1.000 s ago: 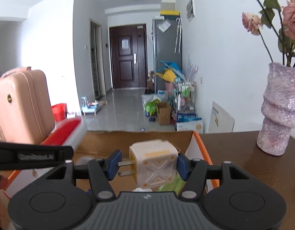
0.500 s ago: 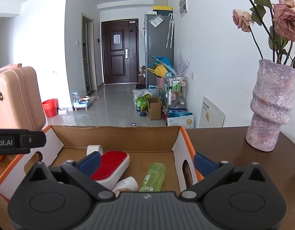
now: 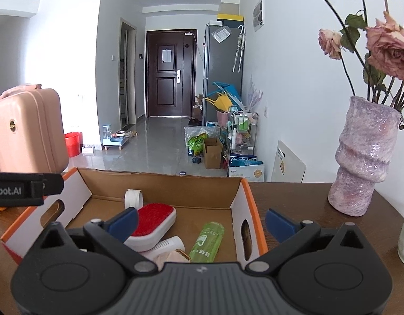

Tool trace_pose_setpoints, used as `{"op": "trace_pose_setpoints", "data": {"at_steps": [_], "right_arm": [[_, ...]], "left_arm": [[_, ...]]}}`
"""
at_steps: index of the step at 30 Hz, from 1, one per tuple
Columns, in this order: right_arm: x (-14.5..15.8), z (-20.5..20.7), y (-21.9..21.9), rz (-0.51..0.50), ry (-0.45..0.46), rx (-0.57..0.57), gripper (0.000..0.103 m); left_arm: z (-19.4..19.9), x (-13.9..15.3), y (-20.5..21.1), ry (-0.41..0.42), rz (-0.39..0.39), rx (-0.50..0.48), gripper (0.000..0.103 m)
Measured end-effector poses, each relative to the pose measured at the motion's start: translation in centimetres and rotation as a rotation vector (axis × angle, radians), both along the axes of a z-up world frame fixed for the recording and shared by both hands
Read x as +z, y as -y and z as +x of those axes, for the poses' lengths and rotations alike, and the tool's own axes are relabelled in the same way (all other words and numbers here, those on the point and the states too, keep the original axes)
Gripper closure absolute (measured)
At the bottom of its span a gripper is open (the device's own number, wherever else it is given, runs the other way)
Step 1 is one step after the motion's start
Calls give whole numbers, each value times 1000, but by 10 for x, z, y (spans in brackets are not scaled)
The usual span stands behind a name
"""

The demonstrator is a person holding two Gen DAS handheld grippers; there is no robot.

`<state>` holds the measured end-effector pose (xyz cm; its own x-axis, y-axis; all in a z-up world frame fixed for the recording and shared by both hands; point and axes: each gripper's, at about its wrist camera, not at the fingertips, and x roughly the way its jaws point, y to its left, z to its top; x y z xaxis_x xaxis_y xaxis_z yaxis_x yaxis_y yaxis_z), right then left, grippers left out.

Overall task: Organize rigid objects
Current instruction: 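Raise both open grippers up away from the red box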

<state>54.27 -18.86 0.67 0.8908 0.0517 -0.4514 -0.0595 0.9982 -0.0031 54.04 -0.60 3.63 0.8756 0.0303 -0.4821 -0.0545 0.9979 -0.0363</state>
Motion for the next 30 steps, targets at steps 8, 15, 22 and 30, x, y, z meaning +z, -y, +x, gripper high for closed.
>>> {"op": "trace_pose_setpoints", "data": {"at_steps": [8,15,22,30], "right_arm": [[8,-29,12,-9,28,5,0],[9,-56,25,-13,42,4,0],[3,-82,38,-18,44,-3,0],[-6,-116,54,-7,43,-20,0]], "left_arm": [[-26,2,1,15,-2,-5,0],[-51,0,8,29,2,-13,0],[-78,-4,14,39,-4,-26,0],[-113,-21,16,20,-38,-21,0]]}}
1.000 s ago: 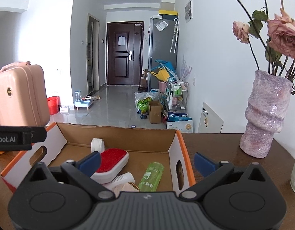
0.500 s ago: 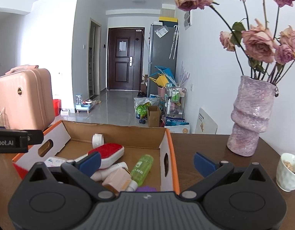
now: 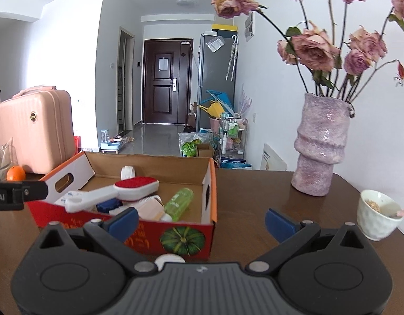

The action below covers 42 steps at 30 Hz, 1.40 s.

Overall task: Organize rigid objects
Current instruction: 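Raise both open grippers up away from the red box, then lower the right gripper onto the round white disc cap and close it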

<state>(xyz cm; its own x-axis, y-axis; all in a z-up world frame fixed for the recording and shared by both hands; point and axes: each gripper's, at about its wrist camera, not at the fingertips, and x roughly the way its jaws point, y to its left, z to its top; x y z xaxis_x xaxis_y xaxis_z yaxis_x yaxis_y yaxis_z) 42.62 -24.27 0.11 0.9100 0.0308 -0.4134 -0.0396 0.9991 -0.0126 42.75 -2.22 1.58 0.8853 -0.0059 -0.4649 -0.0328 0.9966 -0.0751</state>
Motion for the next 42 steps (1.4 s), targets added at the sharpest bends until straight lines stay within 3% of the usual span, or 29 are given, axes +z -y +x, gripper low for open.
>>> {"op": "trace_pose_setpoints", "data": {"at_steps": [10,19,27,42], "right_arm": [[-20,-49,15,-5,-29,-38,0],[-45,-69,43,-5,-104,-120,0],[-62,-40,67,1,-161,-168,2],[-87,30,90,32,-285,-203,28]], "left_arm": [[-40,-24,10,-57,12,-17,0],[-59,-37,25,-79,40,-55,0],[-57,-40,23,-90,27,-47,0],[-45,-45,24,-110,24,-42,0]]}}
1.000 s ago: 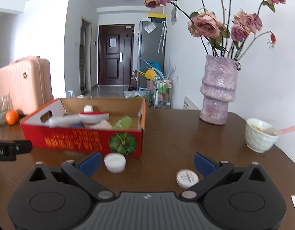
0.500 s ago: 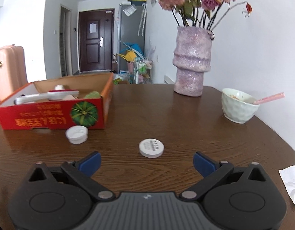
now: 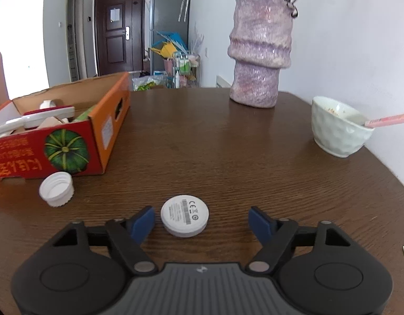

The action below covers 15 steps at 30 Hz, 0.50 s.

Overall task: Organize rigid objects
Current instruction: 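Lower the right gripper onto the round white disc cap and close it, then move the left gripper to the white bottle cap and close it while right holds the disc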

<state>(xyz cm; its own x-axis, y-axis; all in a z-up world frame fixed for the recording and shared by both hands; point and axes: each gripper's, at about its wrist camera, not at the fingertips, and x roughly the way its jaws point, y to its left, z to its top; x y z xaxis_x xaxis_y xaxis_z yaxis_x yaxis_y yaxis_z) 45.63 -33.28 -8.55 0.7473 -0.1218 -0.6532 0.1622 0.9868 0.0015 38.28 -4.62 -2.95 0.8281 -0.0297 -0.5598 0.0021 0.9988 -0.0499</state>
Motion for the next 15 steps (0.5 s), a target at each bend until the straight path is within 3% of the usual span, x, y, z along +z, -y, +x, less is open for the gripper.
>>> {"op": "trace_pose_setpoints", "data": {"at_steps": [3,5,10,15], "right_arm": [[-1,0,1,19,4,16,35],[1,-2,0,32,16,40,64],[2,-5,-2,27,21,27,64],[12,-16,-3,24,83,26,64]], "left_arm": [[1,-1,1,-1,1,-1,0],[2,-1,2,-3,1,-4,0],[1,-1,3,4,4,-6,0],[0,0,3,6,3,-8,0]]}}
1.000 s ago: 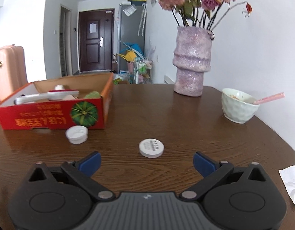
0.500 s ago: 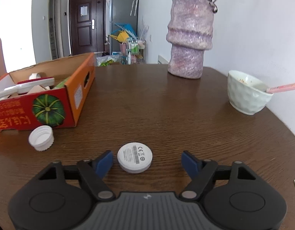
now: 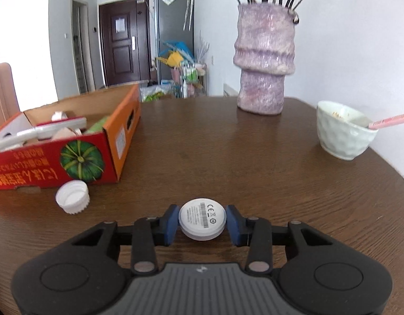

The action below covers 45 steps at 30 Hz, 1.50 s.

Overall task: Organize rigid objects
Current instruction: 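Move the left gripper to the white bottle cap and close it while right holds the disc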

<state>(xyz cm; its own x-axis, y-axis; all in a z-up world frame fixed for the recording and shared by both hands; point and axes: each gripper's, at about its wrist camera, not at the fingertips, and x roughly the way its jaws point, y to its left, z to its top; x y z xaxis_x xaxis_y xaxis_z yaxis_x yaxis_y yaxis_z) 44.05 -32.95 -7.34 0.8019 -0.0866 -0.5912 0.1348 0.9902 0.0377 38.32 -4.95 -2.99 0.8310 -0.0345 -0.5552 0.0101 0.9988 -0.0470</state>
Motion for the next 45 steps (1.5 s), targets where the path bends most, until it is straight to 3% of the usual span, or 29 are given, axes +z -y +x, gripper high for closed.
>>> {"op": "trace_pose_setpoints", "data": {"at_steps": [13,26,40,45], "right_arm": [[19,-14,-1,0,71,4,64],[28,-17,9,30,86,-26,64],[27,-14,16,65,87,-43,64],[26,-13,16,68,79,-48,64]], "left_arm": [[21,4,34,-19,18,-60,0],[71,-19,95,-71,77,-83,0],[96,-35,128,-82,99,-75,0],[98,-39,134,-95,118,-81,9]]}}
